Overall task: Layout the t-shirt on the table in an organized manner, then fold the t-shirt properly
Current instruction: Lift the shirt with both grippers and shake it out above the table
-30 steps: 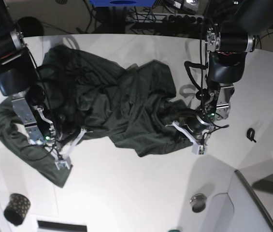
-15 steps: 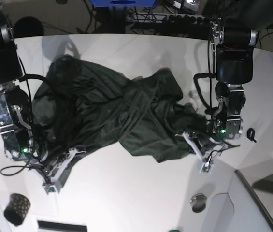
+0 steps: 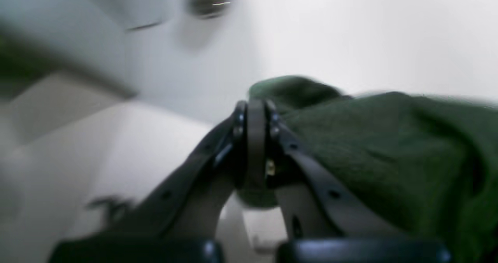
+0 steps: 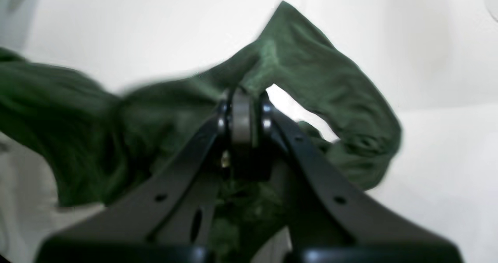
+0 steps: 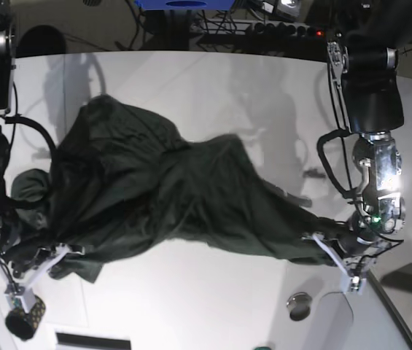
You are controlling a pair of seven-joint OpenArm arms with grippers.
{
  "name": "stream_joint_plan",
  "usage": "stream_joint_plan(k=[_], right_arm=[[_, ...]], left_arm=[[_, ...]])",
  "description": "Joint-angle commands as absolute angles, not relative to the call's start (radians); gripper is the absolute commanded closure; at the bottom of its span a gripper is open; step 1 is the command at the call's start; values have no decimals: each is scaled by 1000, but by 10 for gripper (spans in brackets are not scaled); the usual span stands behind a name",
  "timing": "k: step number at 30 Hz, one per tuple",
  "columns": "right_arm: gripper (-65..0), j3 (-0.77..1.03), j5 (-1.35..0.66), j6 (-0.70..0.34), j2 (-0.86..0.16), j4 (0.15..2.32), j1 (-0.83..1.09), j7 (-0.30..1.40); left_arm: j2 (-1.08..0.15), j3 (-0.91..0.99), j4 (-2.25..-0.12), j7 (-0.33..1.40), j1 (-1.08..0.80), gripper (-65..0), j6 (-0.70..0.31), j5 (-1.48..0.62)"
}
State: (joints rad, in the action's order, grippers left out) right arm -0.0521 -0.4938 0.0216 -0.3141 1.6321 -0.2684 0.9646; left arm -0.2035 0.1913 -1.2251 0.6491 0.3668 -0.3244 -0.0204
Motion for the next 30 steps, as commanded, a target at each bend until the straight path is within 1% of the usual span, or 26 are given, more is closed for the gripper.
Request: stream_joint_plan(k=[1, 5, 7, 9, 11, 14, 17, 20, 23, 26, 30], right_arm=[[-5, -45, -490, 19, -326, 1626, -297, 926], [-5, -47, -489, 18, -328, 1465, -387, 851], [-5, -47, -489, 13, -352, 1356, -450, 796], [-3, -47, -489, -30, -374, 1274, -521, 740], [-3, -45, -489, -74, -397, 1221, -593, 736], [-3, -44, -490, -91, -433, 1227, -664, 757], [-3, -36, -493, -93, -460, 1345, -688, 848], [-3, -7, -496, -93, -476, 1580, -628, 984], [-3, 101, -496, -93, -433, 1750, -509, 1092], [-3, 162, -496, -93, -410, 1787, -349, 1050], [-3, 168, -496, -94, -366, 1782, -163, 937]], left_arm=[[-200, 176, -1231, 624, 412, 0, -334, -33], [-199, 110, -1106, 616, 498, 0, -331, -33], [-194, 91, -1033, 596, 561, 0, -329, -33], [-193, 90, -967, 553, 625, 0, -328, -33], [-193, 90, -900, 538, 705, 0, -328, -33], [-193, 90, -839, 538, 805, 0, -328, -33], [-193, 90, -839, 538, 863, 0, -328, -33], [-197, 90, -839, 539, 880, 0, -328, -33], [-199, 88, -832, 539, 863, 0, -328, -33], [-199, 87, -863, 541, 792, 0, -331, -31], [-200, 56, -960, 544, 621, 0, -331, -30]])
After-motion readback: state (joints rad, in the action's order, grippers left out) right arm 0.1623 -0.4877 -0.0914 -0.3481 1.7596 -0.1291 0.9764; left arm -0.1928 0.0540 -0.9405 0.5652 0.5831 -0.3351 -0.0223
